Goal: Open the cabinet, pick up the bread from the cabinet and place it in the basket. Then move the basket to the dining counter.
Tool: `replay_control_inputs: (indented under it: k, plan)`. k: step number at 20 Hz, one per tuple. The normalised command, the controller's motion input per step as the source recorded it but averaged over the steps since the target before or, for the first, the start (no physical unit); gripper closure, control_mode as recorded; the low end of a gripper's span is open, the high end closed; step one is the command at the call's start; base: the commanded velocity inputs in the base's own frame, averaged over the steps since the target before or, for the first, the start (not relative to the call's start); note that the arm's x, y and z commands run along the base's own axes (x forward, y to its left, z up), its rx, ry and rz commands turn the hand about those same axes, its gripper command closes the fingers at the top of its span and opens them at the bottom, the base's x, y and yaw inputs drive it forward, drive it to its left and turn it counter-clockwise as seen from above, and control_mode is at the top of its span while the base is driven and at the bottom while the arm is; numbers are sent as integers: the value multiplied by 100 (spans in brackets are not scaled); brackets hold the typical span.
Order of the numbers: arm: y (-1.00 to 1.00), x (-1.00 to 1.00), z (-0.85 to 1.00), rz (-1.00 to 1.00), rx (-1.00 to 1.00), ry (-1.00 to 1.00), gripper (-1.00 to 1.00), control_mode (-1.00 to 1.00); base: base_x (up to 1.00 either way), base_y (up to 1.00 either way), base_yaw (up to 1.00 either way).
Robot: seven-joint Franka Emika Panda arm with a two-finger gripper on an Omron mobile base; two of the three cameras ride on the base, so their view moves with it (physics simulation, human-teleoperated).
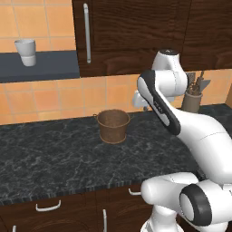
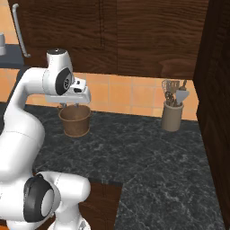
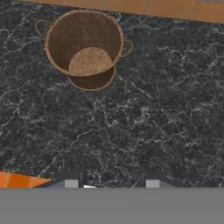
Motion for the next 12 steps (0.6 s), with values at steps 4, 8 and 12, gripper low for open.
replay_control_inputs:
  k: [4, 8, 12]
  plan:
    - [4, 0, 0, 0, 0, 0, -100, -100, 0, 0, 0]
    - [38, -7, 29, 0, -11, -19, -100, -100, 0, 0, 0]
    - [53, -10, 99, -8, -12, -54, -100, -100, 0, 0, 0]
